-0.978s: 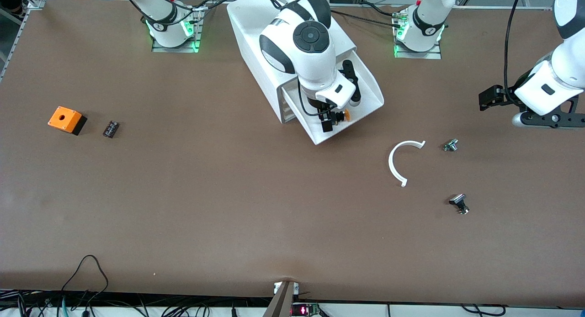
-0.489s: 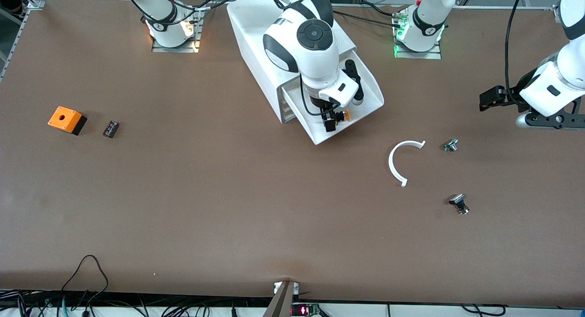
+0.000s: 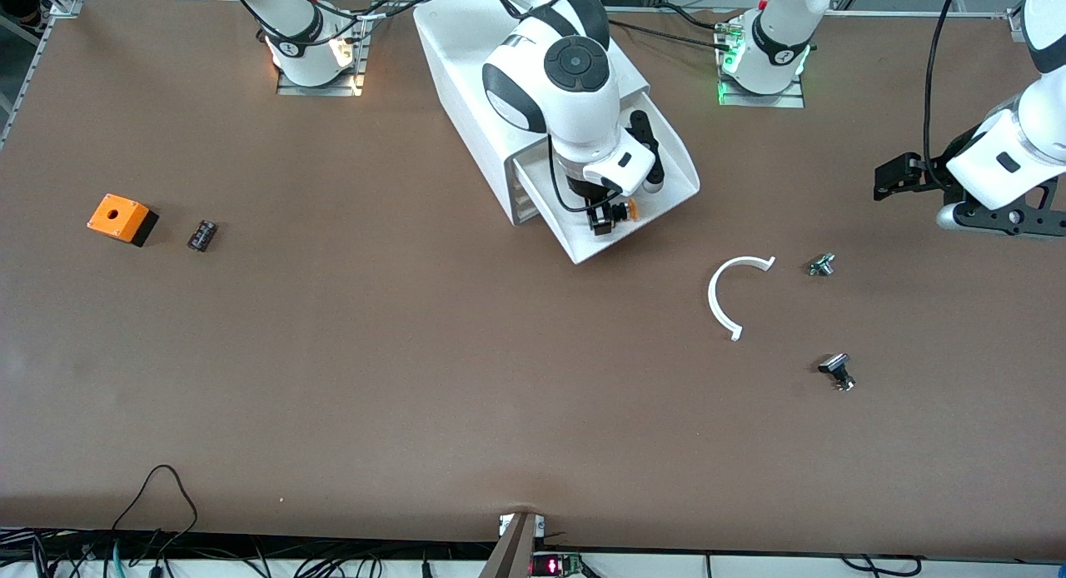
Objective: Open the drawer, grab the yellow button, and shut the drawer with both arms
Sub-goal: 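Grasp the yellow push button in the drawer with the right gripper, then lift the yellow button out of the drawer with the right gripper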
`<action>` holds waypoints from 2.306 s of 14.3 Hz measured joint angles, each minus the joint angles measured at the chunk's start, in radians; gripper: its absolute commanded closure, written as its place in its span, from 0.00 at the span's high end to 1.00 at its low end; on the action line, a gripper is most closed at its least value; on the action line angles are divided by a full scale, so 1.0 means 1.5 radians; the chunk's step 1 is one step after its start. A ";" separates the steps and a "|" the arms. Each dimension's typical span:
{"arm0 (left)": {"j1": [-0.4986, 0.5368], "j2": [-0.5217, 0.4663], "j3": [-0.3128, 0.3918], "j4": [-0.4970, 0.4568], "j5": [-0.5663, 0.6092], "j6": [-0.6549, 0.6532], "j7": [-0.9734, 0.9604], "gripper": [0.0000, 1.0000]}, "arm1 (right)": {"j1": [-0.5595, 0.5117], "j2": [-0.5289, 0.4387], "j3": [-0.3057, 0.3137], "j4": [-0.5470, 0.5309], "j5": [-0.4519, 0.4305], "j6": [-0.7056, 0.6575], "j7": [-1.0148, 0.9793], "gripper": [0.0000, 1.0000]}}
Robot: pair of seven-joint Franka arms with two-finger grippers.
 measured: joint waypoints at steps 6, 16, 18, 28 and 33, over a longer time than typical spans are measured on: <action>0.000 0.002 0.000 0.000 0.000 0.000 0.006 1.00 | 0.000 0.000 0.000 0.002 0.000 0.001 0.001 0.33; 0.000 0.002 0.000 0.000 0.000 0.000 0.008 1.00 | 0.010 -0.014 -0.007 0.067 0.000 -0.115 0.017 0.33; 0.000 0.002 0.000 0.000 0.000 0.000 0.008 1.00 | 0.009 -0.028 -0.009 0.070 0.000 -0.140 0.017 0.33; 0.000 0.002 0.000 0.000 0.000 0.000 0.008 1.00 | 0.000 -0.103 -0.044 0.039 -0.001 -0.239 0.016 0.33; 0.000 0.004 0.000 0.000 0.000 0.000 0.008 1.00 | -0.023 -0.138 -0.045 -0.033 -0.001 -0.213 -0.006 0.33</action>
